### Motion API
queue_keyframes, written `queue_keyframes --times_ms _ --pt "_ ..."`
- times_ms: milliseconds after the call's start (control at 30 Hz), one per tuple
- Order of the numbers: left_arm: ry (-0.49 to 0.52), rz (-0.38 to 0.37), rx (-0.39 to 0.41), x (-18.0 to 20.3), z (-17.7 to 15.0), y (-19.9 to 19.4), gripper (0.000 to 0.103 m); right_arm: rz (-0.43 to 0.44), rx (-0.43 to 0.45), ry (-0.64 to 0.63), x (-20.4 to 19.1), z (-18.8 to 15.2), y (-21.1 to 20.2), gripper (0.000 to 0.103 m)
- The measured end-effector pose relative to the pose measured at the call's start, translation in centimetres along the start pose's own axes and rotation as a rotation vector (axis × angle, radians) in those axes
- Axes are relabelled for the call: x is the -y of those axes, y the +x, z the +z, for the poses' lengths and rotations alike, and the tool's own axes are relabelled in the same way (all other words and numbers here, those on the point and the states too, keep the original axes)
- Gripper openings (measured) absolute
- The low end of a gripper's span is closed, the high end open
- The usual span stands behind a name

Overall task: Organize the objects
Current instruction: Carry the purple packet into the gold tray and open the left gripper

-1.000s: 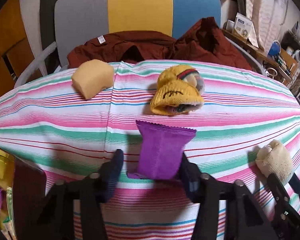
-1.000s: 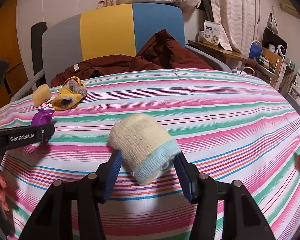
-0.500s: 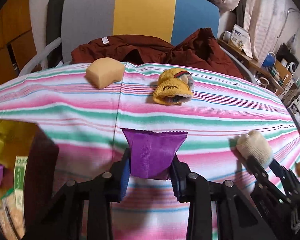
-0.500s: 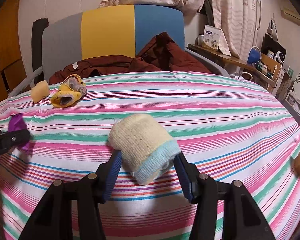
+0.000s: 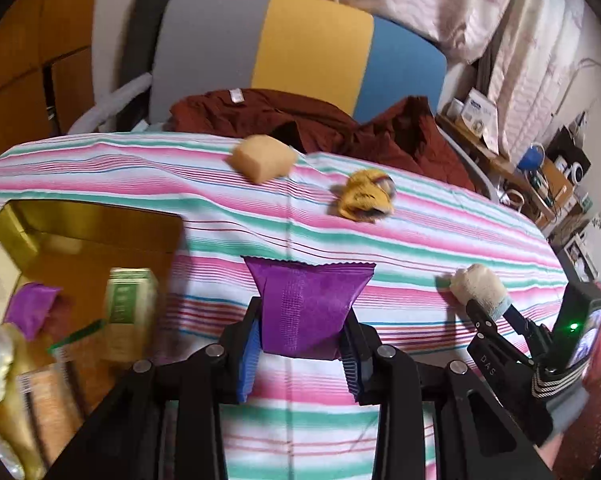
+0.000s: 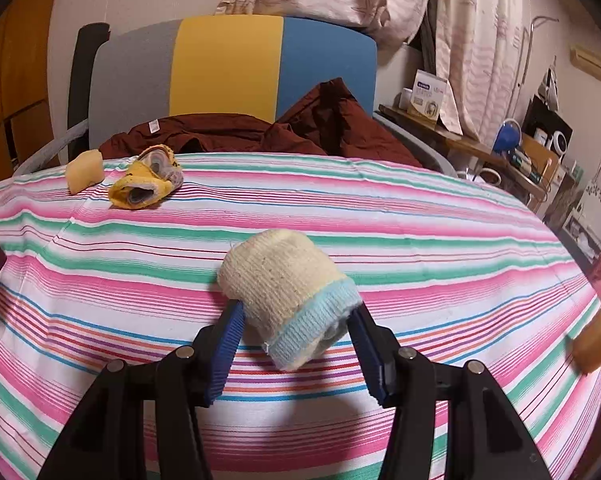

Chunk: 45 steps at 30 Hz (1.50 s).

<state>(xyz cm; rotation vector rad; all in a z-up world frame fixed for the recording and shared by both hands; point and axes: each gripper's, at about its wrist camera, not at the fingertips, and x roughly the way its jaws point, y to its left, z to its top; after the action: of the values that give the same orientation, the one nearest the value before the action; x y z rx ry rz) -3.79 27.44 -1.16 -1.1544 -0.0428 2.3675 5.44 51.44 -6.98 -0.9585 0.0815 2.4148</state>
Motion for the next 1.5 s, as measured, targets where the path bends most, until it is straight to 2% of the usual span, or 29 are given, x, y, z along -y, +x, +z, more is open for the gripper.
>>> queue_keyframes --times_ms 200,367,533,667,833,1000,1100,1133,1233,1267,1400,1500 --pt "-0.055 0.035 0.033 -4.3 0.1 -2.8 0.036 0.022 0.040 -0.026 -0.5 0.0 -0.8 0.054" --pt "-0.120 0.099 0.037 -8.8 0.2 -3.9 0.036 0.075 0.058 -0.038 -0.9 -0.2 -1.5 0.054" --pt "-0.184 0.148 0.043 -13.0 0.9 -4.5 0.036 0.160 0.072 0.006 -0.2 -0.6 -2.4 0.054" --pt "-0.210 0.218 0.038 -16.6 1.9 -4.4 0.036 0.157 0.072 0.022 -0.2 -1.1 -2.9 0.054" --pt "-0.203 0.307 0.005 -20.3 2.8 -3.6 0.036 0.138 0.070 -0.021 -1.1 -1.2 -3.1 0.054" --pt "-0.184 0.356 -0.040 -22.2 2.7 -2.3 0.036 0.123 0.065 -0.067 -2.0 -1.3 -3.0 0.054" --pt "-0.205 0.348 -0.052 -22.8 2.2 -1.8 0.036 0.118 0.061 -0.076 -2.2 -1.3 -2.9 0.054" --pt "-0.211 0.348 -0.047 -22.8 2.1 -1.9 0.037 0.119 0.059 -0.077 -2.3 -1.3 -2.8 0.054" --pt "-0.221 0.355 -0.020 -22.6 2.0 -2.2 0.058 0.118 0.050 -0.078 -2.3 -1.3 -2.6 0.054" --pt "-0.225 0.355 -0.009 -22.5 2.0 -2.4 0.062 0.119 0.048 -0.079 -2.4 -1.3 -2.5 0.054" --pt "-0.241 0.369 0.018 -22.0 1.8 -3.2 0.064 0.116 0.051 -0.083 -2.5 -1.4 -2.6 0.054" --pt "-0.266 0.378 0.041 -21.6 1.1 -4.1 0.073 0.116 0.051 -0.084 -2.5 -1.3 -2.6 0.054"
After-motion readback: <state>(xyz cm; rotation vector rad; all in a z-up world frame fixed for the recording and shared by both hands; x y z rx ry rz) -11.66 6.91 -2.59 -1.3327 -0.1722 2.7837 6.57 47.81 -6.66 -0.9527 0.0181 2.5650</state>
